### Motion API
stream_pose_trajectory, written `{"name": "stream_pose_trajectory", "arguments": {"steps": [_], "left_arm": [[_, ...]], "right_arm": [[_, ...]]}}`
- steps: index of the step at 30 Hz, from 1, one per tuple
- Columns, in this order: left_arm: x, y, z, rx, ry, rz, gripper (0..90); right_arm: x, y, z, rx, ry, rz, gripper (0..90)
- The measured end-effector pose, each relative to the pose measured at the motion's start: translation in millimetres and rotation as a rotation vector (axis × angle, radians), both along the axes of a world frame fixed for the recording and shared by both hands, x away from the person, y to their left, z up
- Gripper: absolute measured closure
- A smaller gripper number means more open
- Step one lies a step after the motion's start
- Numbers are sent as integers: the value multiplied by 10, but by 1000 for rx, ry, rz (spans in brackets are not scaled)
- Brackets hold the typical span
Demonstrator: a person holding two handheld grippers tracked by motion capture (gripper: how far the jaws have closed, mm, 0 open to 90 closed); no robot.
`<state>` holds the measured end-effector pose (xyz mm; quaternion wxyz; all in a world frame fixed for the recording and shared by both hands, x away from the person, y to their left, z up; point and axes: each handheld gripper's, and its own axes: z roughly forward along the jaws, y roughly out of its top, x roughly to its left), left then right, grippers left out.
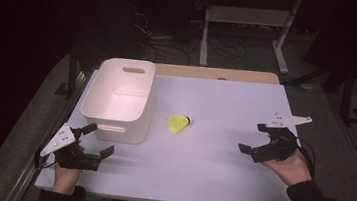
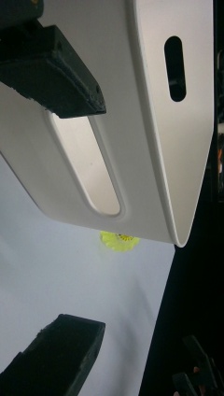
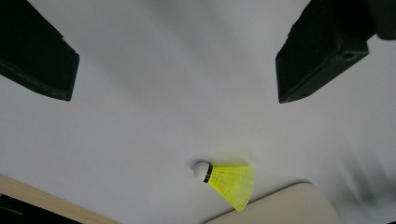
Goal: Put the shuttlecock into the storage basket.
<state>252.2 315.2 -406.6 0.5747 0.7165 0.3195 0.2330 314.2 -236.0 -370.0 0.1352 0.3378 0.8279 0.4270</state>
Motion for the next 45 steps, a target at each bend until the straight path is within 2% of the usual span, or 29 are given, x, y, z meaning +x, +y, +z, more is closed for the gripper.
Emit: {"name": "stream_pose_trajectory", "arguments": {"steps": [23, 39, 45], "left_arm": [[0, -3, -1, -1, 3, -3, 0], [0, -4, -2, -1, 4, -5, 0], [-1, -4, -2, -1, 3, -6, 0]], "right_arm": [[119, 125, 115, -43, 13, 47, 0], [243, 328, 236, -74, 11, 103, 0], [293, 400, 230, -93, 17, 115, 0]]}}
